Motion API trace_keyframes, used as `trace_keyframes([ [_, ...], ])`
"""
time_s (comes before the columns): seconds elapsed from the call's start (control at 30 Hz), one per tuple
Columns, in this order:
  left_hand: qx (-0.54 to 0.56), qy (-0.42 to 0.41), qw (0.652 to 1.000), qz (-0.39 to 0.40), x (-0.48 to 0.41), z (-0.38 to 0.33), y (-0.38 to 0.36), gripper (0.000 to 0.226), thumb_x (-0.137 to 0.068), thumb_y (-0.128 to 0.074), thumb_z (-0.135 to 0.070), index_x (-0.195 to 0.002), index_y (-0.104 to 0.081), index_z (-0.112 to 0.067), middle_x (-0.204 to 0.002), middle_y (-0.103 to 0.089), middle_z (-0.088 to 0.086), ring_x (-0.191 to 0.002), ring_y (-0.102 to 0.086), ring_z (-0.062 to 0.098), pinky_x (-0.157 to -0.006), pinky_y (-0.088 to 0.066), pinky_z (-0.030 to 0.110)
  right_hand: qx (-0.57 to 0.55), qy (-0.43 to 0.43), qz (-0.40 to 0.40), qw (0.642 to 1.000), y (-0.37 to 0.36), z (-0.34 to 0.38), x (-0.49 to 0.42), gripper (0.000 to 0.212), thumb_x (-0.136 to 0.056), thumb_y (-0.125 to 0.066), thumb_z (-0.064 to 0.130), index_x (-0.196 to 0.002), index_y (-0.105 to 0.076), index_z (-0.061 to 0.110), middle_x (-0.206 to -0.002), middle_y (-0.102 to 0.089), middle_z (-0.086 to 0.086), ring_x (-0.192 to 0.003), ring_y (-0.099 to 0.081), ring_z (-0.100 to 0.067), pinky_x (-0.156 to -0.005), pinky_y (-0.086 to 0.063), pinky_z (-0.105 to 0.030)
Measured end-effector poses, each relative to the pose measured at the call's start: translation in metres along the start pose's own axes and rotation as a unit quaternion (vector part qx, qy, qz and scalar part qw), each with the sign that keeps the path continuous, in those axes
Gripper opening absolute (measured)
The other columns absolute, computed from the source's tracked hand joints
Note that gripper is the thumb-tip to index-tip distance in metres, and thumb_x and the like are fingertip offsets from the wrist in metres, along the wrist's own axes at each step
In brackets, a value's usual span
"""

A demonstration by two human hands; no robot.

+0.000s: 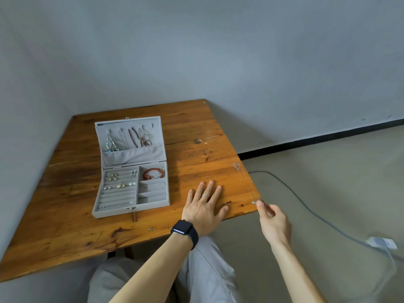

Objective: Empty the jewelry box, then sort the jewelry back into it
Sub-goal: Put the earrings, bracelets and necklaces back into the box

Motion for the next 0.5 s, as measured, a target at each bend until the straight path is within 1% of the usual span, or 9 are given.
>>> trace_keyframes([
  [0.03,-0.002,0.001,1.000,-0.001,0.000,0.000,0.000,0.072,-0.098,-0.014,-0.070,-0.159,0.005,-0.036,-0.167,0.011,-0.008,-0.153,0.017,0.019,-0.124,0.008,0.048,-0.024,-0.006,0.008,1.000,0.000,-0.002,-0.002,0.032,-0.091,-0.060,0.054,-0.090,-0.067,0.023,-0.086,-0.074,0.010,-0.084,-0.068,-0.018,-0.084,-0.054,-0.038],
  [0.1,-0.004,0.002,1.000,0.001,0.000,0.001,0.001,0.072,-0.098,-0.014,-0.069,-0.159,0.005,-0.036,-0.167,0.011,-0.008,-0.153,0.017,0.020,-0.124,0.009,0.048,-0.064,-0.014,0.016,0.998,0.000,-0.003,-0.004,0.026,-0.091,-0.065,0.047,-0.083,-0.069,0.023,-0.072,-0.074,0.010,-0.075,-0.071,-0.015,-0.082,-0.059,-0.043],
  [0.17,-0.005,0.002,1.000,0.001,0.000,0.000,0.002,0.072,-0.098,-0.015,-0.069,-0.159,0.004,-0.036,-0.167,0.010,-0.007,-0.153,0.016,0.020,-0.124,0.008,0.048,-0.086,-0.023,0.017,0.996,0.002,-0.001,-0.004,0.024,-0.093,-0.064,0.043,-0.080,-0.070,0.023,-0.066,-0.073,0.009,-0.070,-0.072,-0.015,-0.081,-0.060,-0.043],
  [0.23,-0.002,0.002,1.000,0.001,0.000,-0.001,0.002,0.072,-0.098,-0.015,-0.069,-0.159,0.004,-0.036,-0.167,0.010,-0.007,-0.153,0.016,0.020,-0.124,0.008,0.048,-0.090,-0.030,0.021,0.995,0.004,0.004,-0.004,0.030,-0.092,-0.063,0.051,-0.079,-0.069,0.024,-0.065,-0.073,0.009,-0.068,-0.072,-0.014,-0.079,-0.060,-0.040],
  [0.3,-0.002,0.003,1.000,0.002,0.001,-0.001,0.002,0.072,-0.098,-0.015,-0.069,-0.159,0.005,-0.036,-0.167,0.010,-0.007,-0.153,0.016,0.020,-0.124,0.008,0.048,-0.080,-0.025,0.029,0.996,0.006,0.009,-0.003,0.033,-0.087,-0.067,0.055,-0.078,-0.069,0.023,-0.063,-0.073,0.007,-0.066,-0.072,-0.014,-0.078,-0.060,-0.038],
  [0.37,0.000,0.003,1.000,0.008,0.001,-0.001,0.002,0.072,-0.098,-0.015,-0.070,-0.159,0.005,-0.036,-0.167,0.010,-0.008,-0.153,0.016,0.020,-0.124,0.008,0.048,-0.085,-0.032,0.037,0.995,0.008,0.011,-0.003,0.025,-0.086,-0.072,0.047,-0.078,-0.070,0.023,-0.064,-0.073,0.004,-0.065,-0.073,-0.015,-0.078,-0.061,-0.037],
  [0.4,0.002,0.003,1.000,0.011,0.000,-0.001,0.003,0.073,-0.098,-0.015,-0.070,-0.159,0.004,-0.036,-0.167,0.010,-0.008,-0.153,0.016,0.020,-0.124,0.007,0.048,-0.105,-0.044,0.039,0.993,0.009,0.011,-0.003,0.019,-0.087,-0.074,0.040,-0.079,-0.071,0.023,-0.065,-0.074,0.002,-0.067,-0.074,-0.015,-0.077,-0.062,-0.035],
  [0.5,0.007,0.002,1.000,0.017,-0.001,-0.001,0.006,0.073,-0.098,-0.018,-0.069,-0.159,0.003,-0.036,-0.168,0.009,-0.007,-0.153,0.014,0.020,-0.124,0.005,0.048,-0.152,-0.057,0.044,0.986,0.017,0.011,0.000,0.009,-0.089,-0.075,0.022,-0.087,-0.075,0.014,-0.070,-0.076,-0.003,-0.072,-0.075,-0.019,-0.075,-0.062,-0.034],
])
Point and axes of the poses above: each hand's wrist, its own x-axis away from the middle knuckle, its own y-axis out of the back of the hand, z = x × y, the point moved 3 cm from there along -x, towards the middle knuckle
